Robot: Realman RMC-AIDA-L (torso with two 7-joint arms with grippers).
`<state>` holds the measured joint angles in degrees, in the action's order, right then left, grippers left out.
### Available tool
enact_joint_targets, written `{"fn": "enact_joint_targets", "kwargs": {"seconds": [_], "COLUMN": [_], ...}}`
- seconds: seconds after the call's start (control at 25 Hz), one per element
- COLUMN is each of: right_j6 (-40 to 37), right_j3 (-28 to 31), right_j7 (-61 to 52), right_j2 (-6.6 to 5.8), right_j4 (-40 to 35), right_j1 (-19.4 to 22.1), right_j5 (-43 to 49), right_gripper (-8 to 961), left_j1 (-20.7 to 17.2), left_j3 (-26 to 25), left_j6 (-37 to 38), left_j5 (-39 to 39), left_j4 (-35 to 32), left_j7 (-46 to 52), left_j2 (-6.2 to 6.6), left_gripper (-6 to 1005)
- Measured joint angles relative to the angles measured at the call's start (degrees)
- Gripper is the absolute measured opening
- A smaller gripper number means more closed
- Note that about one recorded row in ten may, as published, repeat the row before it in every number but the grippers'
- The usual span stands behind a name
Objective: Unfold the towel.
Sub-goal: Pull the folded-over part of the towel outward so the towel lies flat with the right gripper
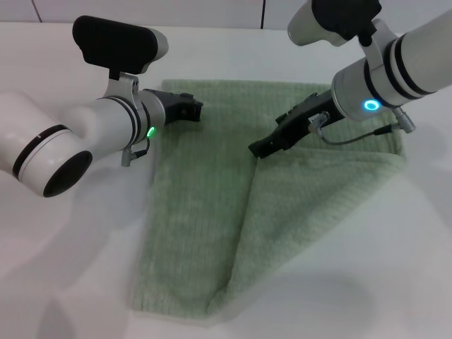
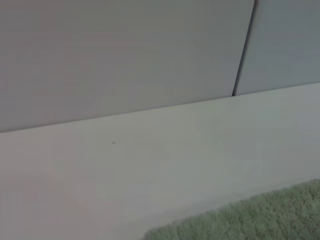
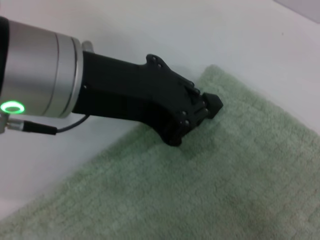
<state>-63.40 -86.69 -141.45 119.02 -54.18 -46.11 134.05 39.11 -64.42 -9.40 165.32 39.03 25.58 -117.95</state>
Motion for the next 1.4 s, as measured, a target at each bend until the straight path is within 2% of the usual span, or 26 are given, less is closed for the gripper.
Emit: {"fn": "enact_joint_targets", "kwargs": {"seconds": [0.52, 1.4], "right_j6": [0.79, 3.68], "right_j3": [-0.24, -0.24], "right_j7": [2.1, 6.37], "right_j2": [-0.02, 0.25], "right_j4": [2.77, 11.15], "right_j1": [-0.74, -4.98], "right_j5": [-1.43, -4.32], "right_gripper": [802, 802], "left_j1": [0.0, 0.43], "left_j3": [0.12, 0.37], "left_j6": [-0.01, -0.07], "left_j5": [-0.15, -0.14], "left_j4": [-0.49, -0.87], "left_j7": [0.0, 0.0], "left_j2": [-0.08, -0.09], "left_gripper": [-1, -1]}}
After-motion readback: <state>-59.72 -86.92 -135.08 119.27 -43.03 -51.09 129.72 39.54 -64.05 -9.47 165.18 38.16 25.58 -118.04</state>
